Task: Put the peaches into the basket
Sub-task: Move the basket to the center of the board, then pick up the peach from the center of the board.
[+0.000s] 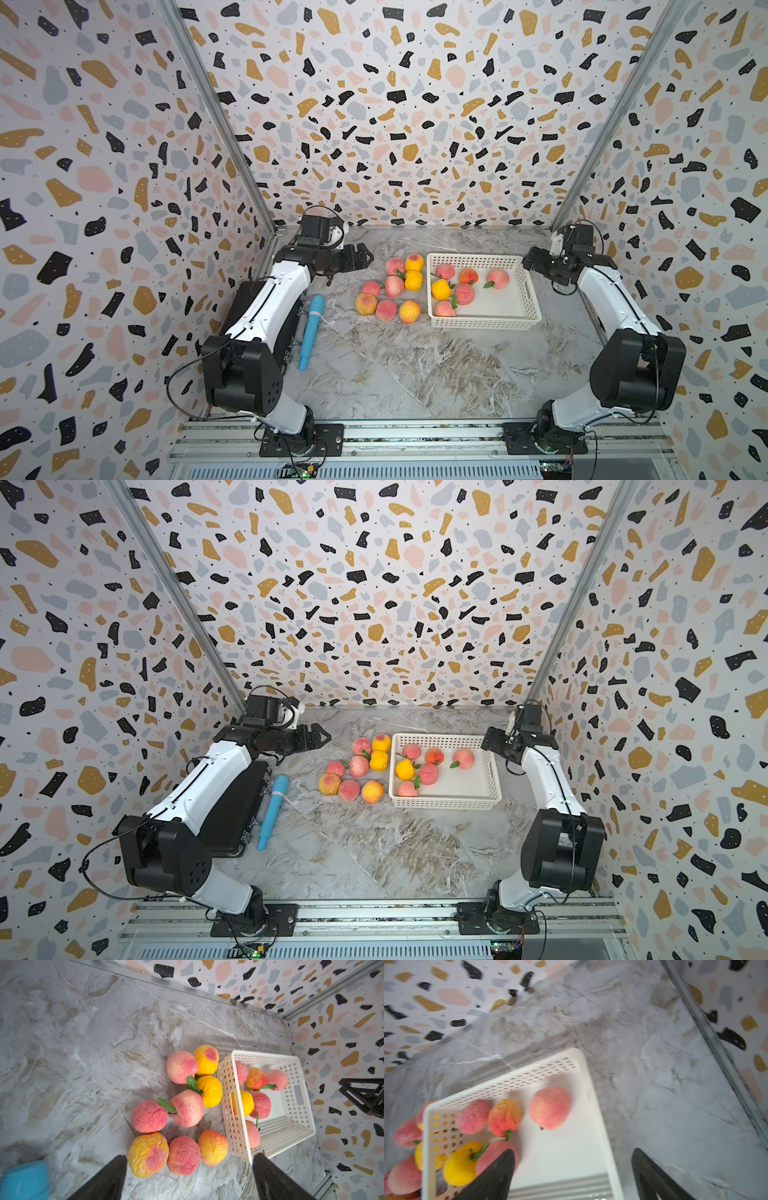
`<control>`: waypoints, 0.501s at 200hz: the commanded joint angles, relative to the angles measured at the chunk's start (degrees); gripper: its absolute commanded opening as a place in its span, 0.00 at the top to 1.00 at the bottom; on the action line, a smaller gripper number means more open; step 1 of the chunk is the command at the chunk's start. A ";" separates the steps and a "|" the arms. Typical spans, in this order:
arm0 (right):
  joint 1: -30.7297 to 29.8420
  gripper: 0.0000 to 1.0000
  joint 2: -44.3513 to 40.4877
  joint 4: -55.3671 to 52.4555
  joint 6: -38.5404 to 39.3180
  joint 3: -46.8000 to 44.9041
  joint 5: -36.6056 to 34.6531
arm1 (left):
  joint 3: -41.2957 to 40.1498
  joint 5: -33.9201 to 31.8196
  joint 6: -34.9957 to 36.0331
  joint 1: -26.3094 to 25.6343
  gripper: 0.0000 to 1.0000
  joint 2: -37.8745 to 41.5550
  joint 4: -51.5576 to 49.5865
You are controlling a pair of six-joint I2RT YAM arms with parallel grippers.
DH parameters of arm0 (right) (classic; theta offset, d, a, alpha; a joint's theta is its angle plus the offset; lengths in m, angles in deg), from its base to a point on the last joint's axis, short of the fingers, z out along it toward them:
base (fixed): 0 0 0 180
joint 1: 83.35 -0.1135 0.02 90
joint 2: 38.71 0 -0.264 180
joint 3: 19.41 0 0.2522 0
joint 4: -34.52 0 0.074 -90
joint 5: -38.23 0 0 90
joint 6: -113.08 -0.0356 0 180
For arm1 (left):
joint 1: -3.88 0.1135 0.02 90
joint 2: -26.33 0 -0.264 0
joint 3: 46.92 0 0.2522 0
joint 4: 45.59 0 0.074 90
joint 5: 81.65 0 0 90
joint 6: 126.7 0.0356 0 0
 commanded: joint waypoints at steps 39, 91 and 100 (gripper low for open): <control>-20.29 0.16 7.56 0.75 1.93 10.78 -5.70 | -1.32 5.06 -1.44 4.76 0.05 0.47 3.07; -35.61 0.21 13.88 -1.10 2.82 15.30 -8.57 | -1.16 4.57 -1.07 5.47 0.05 0.33 2.63; -37.89 0.22 13.95 -1.45 3.45 14.74 -8.63 | -1.30 4.54 -0.99 5.48 0.05 0.33 2.64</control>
